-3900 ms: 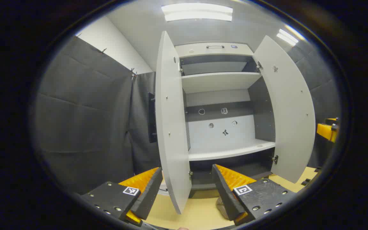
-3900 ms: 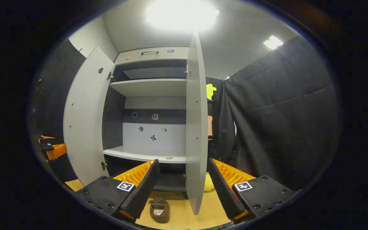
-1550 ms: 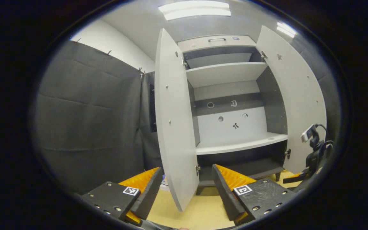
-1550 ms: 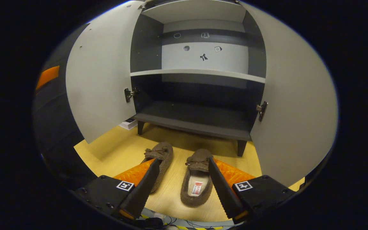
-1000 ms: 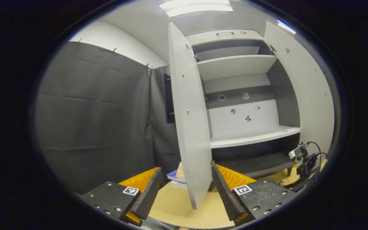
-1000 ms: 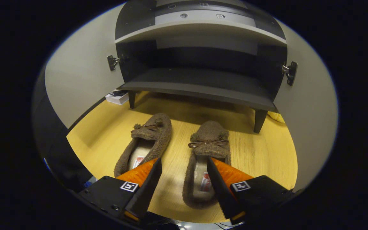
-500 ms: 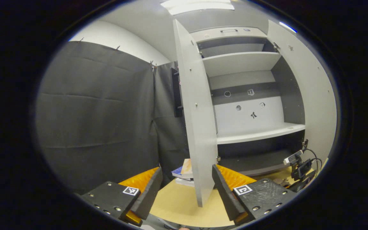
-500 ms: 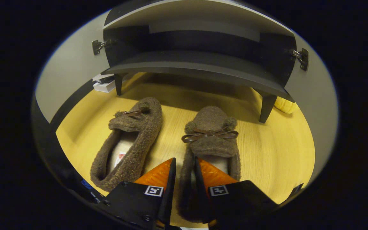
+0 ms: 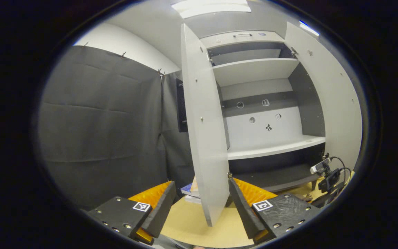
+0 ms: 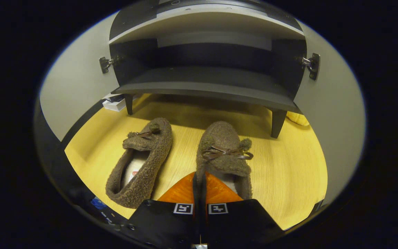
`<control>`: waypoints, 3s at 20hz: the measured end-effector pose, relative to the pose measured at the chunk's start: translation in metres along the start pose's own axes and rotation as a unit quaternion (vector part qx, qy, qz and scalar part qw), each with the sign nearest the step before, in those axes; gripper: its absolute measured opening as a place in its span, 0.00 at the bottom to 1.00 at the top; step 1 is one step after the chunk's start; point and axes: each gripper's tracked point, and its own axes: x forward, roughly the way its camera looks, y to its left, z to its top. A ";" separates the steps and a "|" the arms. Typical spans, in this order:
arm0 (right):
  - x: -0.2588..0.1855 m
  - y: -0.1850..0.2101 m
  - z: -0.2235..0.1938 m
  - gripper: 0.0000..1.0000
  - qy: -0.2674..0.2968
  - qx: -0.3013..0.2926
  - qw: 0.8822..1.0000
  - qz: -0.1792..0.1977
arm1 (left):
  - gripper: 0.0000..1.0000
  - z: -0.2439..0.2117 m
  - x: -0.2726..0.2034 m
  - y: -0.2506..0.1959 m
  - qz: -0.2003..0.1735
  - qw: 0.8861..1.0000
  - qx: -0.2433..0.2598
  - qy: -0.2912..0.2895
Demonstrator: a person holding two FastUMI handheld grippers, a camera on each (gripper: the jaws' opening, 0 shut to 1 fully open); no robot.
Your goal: Grab one shoe with the right hand and put it into the shoe cabinet, grab the other shoe with the left hand and put it into the shoe cabinet; then close the right door with the right hand and the left door with the left hand.
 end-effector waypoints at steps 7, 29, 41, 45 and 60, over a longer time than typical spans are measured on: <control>-0.047 0.002 0.041 0.02 -0.053 0.012 0.998 0.022 | 0.97 0.009 -0.005 -0.023 -0.022 1.000 0.000 -0.010; -0.165 0.011 0.239 0.02 -0.246 -0.008 0.968 0.053 | 0.97 0.013 0.030 -0.076 -0.085 0.996 -0.020 -0.030; -0.148 -0.018 0.378 0.00 -0.304 -0.018 0.952 -0.005 | 0.96 -0.007 0.050 -0.073 -0.096 0.995 -0.040 -0.014; -0.125 -0.026 0.417 0.02 -0.298 -0.036 0.953 -0.028 | 0.91 -0.013 0.052 -0.069 -0.095 0.995 -0.039 -0.007; -0.109 -0.040 0.429 0.76 -0.297 -0.034 0.950 -0.089 | 0.91 -0.020 0.055 -0.069 -0.101 0.994 -0.038 0.001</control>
